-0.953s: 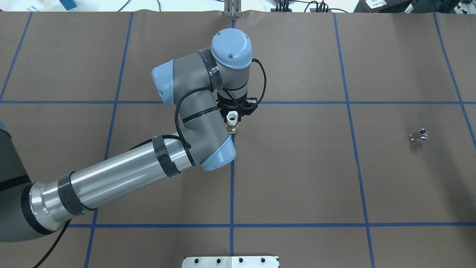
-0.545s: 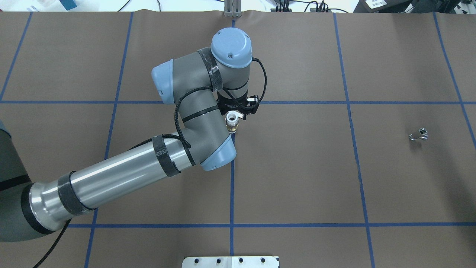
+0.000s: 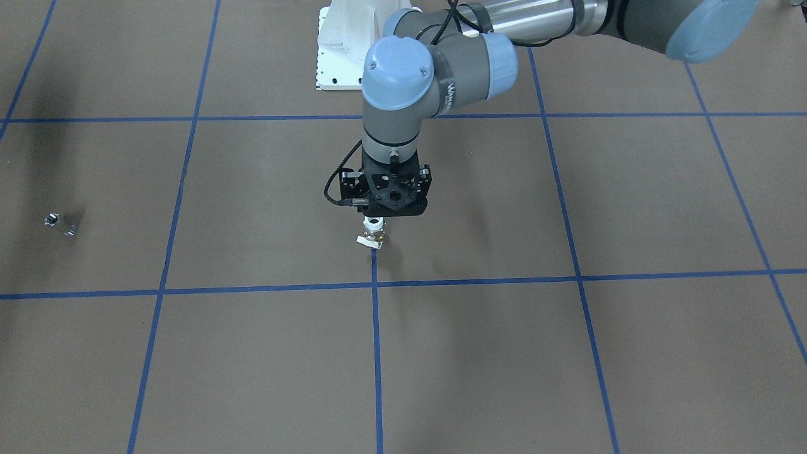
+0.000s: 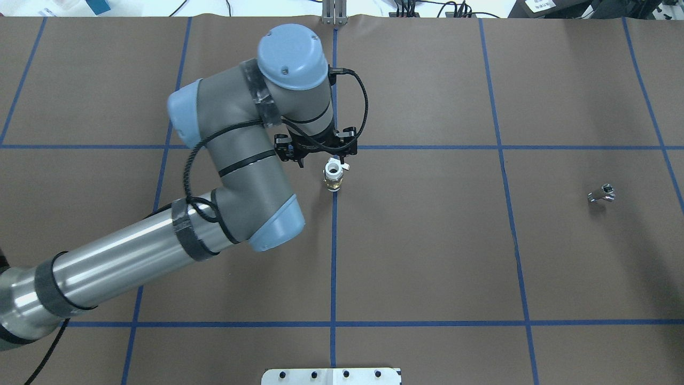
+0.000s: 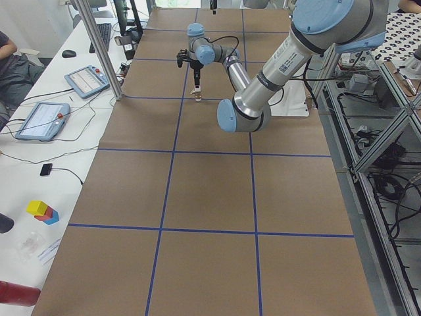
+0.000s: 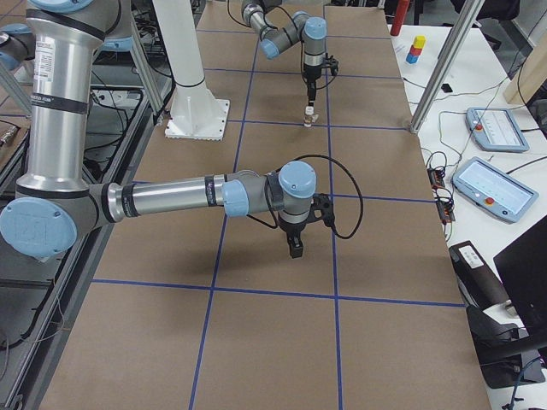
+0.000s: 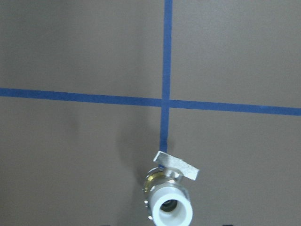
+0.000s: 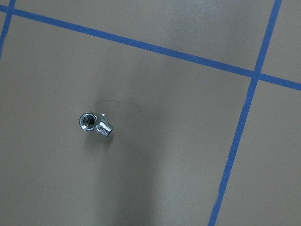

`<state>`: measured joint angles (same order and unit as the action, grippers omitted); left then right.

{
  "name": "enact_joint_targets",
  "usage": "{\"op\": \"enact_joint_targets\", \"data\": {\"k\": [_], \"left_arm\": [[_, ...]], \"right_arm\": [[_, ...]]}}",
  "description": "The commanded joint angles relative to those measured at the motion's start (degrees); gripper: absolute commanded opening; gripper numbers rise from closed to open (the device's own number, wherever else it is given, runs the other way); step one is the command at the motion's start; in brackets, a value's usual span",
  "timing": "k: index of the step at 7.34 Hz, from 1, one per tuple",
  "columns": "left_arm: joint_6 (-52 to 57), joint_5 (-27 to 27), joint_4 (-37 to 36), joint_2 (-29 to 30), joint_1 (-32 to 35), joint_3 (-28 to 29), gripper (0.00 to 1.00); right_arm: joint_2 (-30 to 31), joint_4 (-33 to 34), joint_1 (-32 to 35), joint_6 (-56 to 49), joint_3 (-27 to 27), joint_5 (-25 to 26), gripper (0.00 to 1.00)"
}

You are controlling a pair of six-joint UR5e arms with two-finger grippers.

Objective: Assemble PPR valve and pipe with both arms
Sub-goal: 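Withdraw the left gripper from the valve while the right gripper reaches the chrome elbow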

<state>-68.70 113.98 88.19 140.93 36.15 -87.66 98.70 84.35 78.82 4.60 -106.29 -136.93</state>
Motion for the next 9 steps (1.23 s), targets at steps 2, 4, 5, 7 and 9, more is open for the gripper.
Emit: {"op": "enact_joint_targets", "data": {"k": [2,4,5,7,9], "left_arm": [[5.76,1.33,-0.39,-15.82,3.3,-18.55,0.84],[5.86,1.33,-0.39,-18.94,4.18,-21.67,0.84],[5.86,1.33,-0.3,-19.46,4.1,-21.59,0.84],[5.86,1.33,-0.3,-19.47,4.1,-21.41,0.84],[7.25,1.33,-0.47,-19.55,4.54,-21.41,0.84]], "right_arm": [[0.0,-8.49,-4.45,14.09,2.05,2.36,0.99],[-0.44,-15.74,-9.97,26.18,2.32,4.9,0.98],[0.0,-22.75,-12.01,31.3,4.58,6.22,0.96],[0.0,-27.92,-14.56,34.07,6.01,7.72,0.96],[-0.61,-27.92,-19.66,36.44,6.19,12.73,0.95]]}}
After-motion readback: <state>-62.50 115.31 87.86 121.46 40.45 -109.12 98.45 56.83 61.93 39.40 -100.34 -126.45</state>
